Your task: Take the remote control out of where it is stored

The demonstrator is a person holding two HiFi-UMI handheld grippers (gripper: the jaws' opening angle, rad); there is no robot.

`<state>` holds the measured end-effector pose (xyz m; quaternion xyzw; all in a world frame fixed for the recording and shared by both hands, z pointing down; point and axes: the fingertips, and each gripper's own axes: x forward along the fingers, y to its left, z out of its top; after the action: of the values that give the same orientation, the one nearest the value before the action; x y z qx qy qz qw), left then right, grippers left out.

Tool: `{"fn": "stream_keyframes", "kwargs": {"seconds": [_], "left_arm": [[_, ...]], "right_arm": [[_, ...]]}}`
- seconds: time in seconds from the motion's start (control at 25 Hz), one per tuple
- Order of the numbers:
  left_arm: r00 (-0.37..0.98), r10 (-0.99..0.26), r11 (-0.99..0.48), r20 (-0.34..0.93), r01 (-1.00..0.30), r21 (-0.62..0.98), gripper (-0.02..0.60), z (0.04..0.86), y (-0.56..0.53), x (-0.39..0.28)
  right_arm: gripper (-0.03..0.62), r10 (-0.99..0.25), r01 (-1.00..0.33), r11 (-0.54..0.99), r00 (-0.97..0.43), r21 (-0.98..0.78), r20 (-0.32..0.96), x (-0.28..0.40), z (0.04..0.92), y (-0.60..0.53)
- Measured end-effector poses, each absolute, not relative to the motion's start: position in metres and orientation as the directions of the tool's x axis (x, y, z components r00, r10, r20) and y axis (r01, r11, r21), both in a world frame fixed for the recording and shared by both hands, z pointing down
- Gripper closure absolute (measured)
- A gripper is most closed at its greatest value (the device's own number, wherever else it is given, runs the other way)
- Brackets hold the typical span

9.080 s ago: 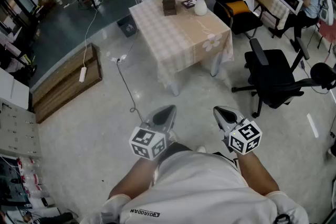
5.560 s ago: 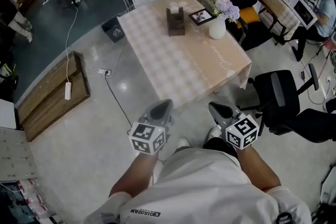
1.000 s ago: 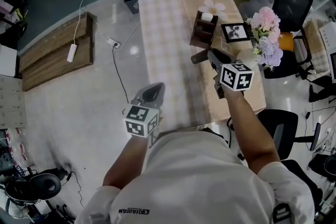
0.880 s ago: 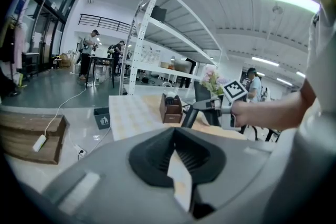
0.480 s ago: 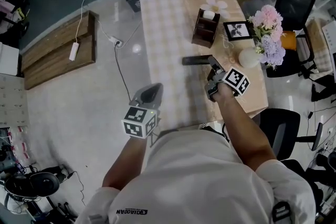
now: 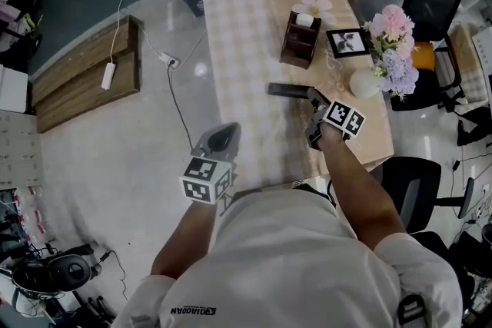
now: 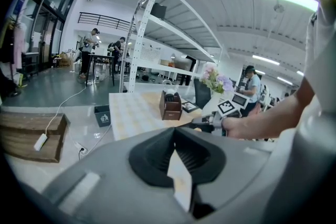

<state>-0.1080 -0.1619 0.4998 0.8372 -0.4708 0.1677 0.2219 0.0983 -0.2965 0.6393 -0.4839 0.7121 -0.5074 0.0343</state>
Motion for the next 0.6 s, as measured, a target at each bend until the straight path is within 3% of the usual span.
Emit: {"fn": "stream_keyframes", "kwargs": {"seconds": [0.2,0.6], "left_arm": [[0.500,-0.714,-0.459,0.490,-0.863,0.211,0.578,0.498,-0.161,-0.109],[0.518,-0.714,-0.473,0.472,-0.853,0.220,0.578,0.494,-0.162,-0.102]], "right_arm": [[0.448,-0.691,-0.743,0.057,-0.511,-0.667,0.511,0.101,0.651,-0.295],[0.455,-0.712,-0.787,0.172,-0.515,-0.593,0.477,0.110,0.614,-0.287]]}}
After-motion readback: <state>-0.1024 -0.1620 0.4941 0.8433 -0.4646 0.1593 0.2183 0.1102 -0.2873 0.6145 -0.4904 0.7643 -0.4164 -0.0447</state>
